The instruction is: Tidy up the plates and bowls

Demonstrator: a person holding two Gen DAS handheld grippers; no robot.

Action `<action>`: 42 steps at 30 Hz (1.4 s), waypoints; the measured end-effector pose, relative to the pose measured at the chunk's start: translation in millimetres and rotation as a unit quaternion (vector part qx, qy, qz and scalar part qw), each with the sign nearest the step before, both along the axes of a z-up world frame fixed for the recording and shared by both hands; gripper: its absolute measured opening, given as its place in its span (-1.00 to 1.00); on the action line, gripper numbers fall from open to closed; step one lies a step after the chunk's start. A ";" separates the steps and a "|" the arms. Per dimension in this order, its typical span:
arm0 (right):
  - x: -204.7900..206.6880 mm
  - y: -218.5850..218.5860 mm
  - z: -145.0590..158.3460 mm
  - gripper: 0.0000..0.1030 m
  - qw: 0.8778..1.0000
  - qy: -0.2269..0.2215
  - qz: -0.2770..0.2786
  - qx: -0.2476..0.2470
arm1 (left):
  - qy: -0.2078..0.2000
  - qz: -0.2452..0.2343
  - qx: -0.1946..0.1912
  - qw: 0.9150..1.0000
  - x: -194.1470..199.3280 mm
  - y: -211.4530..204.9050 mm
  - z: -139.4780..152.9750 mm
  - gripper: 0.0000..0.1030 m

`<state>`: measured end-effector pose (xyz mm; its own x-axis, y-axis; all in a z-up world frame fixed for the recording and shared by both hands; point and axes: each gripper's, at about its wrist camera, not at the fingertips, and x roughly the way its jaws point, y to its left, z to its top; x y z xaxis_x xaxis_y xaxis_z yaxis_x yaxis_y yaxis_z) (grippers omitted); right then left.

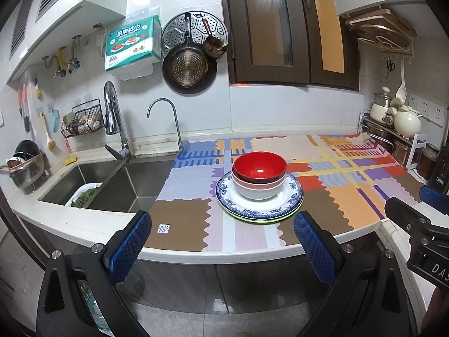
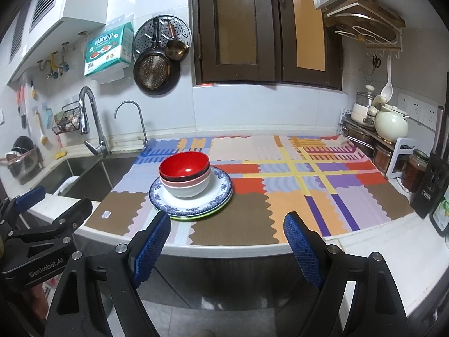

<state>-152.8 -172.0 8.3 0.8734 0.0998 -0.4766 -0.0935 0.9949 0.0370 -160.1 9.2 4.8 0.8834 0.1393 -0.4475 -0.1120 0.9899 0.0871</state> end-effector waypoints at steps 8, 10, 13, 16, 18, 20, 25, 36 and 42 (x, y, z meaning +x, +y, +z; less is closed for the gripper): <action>-6.8 -3.1 1.4 0.62 1.000 -0.006 0.001 0.001 | -0.005 0.000 0.003 1.000 -3.6 -2.3 2.4 1.00; -7.6 -3.4 1.4 0.62 1.000 -0.006 0.002 0.002 | -0.007 0.001 0.004 1.000 -4.2 -2.9 2.9 1.00; -7.8 -2.7 1.4 0.62 1.000 -0.007 0.002 0.001 | -0.007 0.000 0.004 1.000 -5.0 -2.9 2.9 1.00; -8.5 -1.8 1.2 0.62 1.000 -0.007 0.002 0.003 | -0.007 0.000 0.004 1.000 -6.0 -2.2 2.7 1.00; -9.0 -1.1 1.1 0.62 1.000 -0.008 0.002 0.002 | -0.007 0.000 0.004 1.000 -5.8 -1.6 2.8 1.00; -8.9 -0.8 1.3 0.62 1.000 -0.007 0.002 0.004 | -0.006 0.000 0.003 1.000 -6.1 -1.0 2.9 1.00; -8.8 -0.2 1.7 0.62 1.000 -0.008 0.003 0.004 | -0.008 0.000 0.004 1.000 -6.2 -0.2 3.1 1.00; -8.6 0.9 1.5 0.62 1.000 -0.007 0.003 0.004 | -0.003 -0.001 -0.001 1.000 -4.4 1.9 2.7 1.00; -8.9 1.4 1.5 0.62 1.000 -0.007 0.003 0.003 | -0.003 -0.001 -0.004 1.000 -4.0 3.2 1.8 1.00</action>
